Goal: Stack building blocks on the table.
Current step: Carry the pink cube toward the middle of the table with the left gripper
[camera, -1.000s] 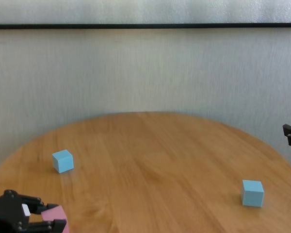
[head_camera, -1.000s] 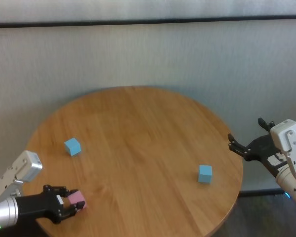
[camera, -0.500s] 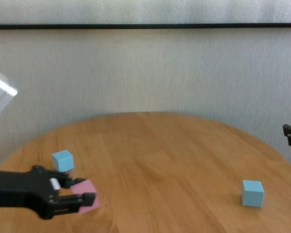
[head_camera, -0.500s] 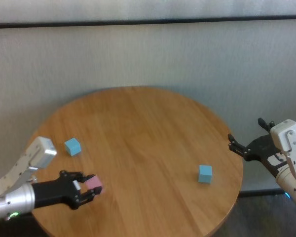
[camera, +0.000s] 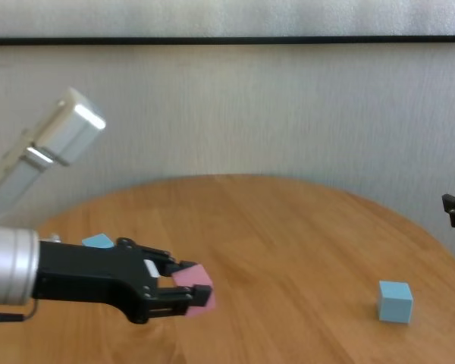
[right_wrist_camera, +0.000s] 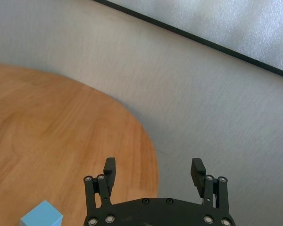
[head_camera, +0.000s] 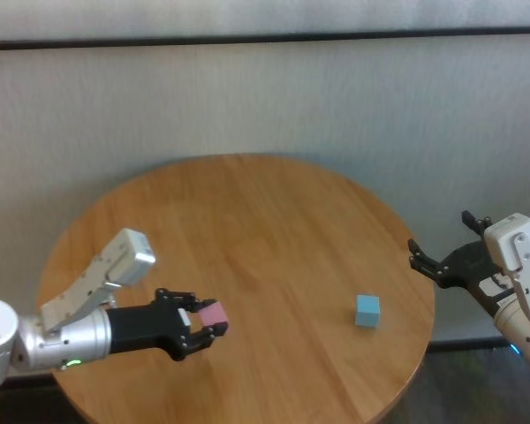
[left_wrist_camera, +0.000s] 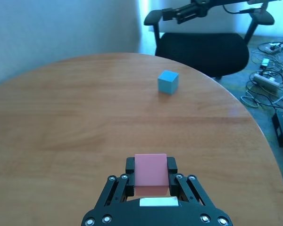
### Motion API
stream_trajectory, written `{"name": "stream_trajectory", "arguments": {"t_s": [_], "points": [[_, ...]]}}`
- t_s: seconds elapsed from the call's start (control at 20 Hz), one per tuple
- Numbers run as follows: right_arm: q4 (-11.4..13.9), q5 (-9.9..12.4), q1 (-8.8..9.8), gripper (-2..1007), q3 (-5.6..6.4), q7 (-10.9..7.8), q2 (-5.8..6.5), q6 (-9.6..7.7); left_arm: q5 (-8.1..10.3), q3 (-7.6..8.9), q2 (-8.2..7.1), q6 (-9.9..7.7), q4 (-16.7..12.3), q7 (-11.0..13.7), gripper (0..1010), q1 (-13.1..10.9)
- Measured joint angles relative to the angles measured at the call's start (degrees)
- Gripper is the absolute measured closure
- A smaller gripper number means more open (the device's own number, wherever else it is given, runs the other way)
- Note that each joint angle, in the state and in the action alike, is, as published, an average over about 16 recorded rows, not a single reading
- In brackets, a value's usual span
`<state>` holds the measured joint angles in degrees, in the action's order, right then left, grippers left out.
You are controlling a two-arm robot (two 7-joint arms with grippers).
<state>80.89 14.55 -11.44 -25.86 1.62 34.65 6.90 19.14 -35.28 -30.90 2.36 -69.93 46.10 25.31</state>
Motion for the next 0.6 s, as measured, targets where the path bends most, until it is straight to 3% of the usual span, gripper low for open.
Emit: {"name": "stream_trajectory", "arguments": {"t_s": [0.6], "points": [[0.0,0.0,0.00,0,0.00,0.00,0.00,0.00,-2.89,-4.60,4.53,-0.41,4.1,0.3,614,3.7]]}}
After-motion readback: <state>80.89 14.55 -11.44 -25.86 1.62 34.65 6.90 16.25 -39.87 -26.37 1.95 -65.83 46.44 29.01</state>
